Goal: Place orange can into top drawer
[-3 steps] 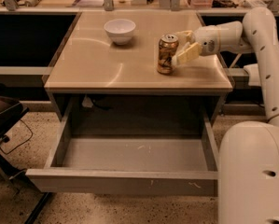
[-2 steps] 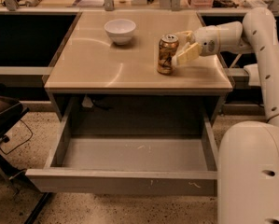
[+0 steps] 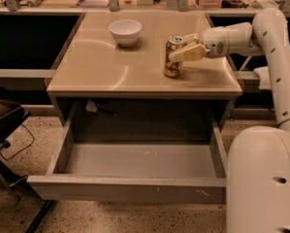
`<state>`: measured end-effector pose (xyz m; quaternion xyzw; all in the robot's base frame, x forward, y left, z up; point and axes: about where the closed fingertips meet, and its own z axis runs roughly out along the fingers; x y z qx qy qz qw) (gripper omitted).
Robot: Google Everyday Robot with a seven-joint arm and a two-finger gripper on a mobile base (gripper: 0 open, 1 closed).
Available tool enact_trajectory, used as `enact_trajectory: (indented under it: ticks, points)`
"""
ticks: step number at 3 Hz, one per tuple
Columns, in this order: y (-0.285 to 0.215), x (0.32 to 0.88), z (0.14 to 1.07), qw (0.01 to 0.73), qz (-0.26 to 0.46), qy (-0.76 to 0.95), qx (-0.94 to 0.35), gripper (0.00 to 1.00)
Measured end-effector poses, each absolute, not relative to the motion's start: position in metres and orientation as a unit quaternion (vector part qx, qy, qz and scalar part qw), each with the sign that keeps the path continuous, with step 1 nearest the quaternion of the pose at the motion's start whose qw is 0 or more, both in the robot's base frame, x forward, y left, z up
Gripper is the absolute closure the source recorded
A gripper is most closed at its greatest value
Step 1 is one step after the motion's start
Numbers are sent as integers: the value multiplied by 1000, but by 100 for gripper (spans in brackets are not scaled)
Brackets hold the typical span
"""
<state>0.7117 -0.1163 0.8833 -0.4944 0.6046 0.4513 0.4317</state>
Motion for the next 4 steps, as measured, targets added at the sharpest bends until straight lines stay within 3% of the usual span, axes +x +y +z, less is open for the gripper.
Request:
enact_trajectory:
  ticks: [2, 3, 4]
  points:
    - [-116, 712, 883, 432, 451, 605, -494, 89]
    - [-128, 696, 887, 438, 443, 603, -499, 100]
    - [-164, 659, 941, 512, 365, 583, -515, 100]
